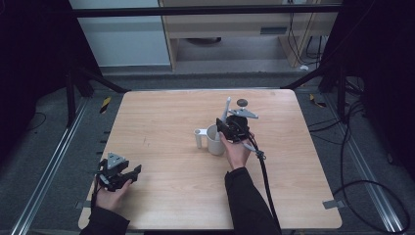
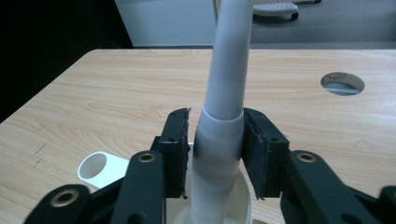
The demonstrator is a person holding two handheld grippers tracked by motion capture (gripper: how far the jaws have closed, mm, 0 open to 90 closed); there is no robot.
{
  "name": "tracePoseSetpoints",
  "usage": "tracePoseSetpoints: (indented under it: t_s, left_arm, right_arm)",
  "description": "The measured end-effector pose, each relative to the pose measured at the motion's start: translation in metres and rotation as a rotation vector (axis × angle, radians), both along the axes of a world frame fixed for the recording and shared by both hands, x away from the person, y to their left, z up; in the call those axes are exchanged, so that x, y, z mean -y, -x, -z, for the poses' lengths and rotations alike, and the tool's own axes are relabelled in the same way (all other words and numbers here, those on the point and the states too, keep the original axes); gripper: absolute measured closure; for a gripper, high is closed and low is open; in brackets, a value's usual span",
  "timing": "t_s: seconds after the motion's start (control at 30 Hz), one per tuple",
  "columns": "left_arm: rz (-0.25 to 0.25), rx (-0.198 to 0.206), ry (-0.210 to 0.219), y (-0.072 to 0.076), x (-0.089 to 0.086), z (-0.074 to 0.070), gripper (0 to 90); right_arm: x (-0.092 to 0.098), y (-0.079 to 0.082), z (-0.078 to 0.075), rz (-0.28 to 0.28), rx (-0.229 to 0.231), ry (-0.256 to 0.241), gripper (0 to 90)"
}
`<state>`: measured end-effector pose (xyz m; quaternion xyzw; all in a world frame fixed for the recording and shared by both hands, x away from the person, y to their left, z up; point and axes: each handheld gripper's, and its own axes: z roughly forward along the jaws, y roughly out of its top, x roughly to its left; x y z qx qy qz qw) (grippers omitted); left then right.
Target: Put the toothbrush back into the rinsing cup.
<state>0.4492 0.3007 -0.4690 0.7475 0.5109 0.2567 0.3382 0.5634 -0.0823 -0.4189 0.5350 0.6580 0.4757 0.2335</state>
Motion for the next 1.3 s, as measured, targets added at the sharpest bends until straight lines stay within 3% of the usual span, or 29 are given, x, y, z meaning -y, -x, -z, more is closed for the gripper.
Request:
tracePoseSetpoints:
  t_s: [0.27, 0.33, 0.57, 0.73, 1.03, 1.3]
  left_arm:
    - [0.0, 0.0, -0.001, 0.0, 0.0, 0.0, 45.1]
    - [0.0, 0.001, -0.001, 0.0, 0.0, 0.0, 45.1]
    - [-0.001, 0.002, -0.001, 0.0, 0.001, 0.0, 45.0]
    - [0.001, 0.0, -0.004, 0.0, 0.001, 0.0, 44.8]
    - [0.002, -0.002, -0.007, 0.0, 0.001, 0.0, 44.2]
    - [0.002, -0.004, -0.008, 0.0, 0.001, 0.0, 43.9]
  right_arm:
    - [0.003, 0.007, -0.007, -0.01, 0.017, 0.034, 43.7]
    - [0.004, 0.011, -0.009, -0.007, 0.045, 0.037, 37.3]
    - [0.012, 0.026, -0.013, -0.035, 0.022, 0.066, 24.2]
    - [0.025, 0.041, -0.014, -0.059, 0.007, 0.082, 19.9]
    - [0.06, 0.067, -0.01, -0.096, -0.019, 0.043, 15.8]
    - [0.096, 0.087, 0.007, -0.105, -0.045, 0.093, 14.7]
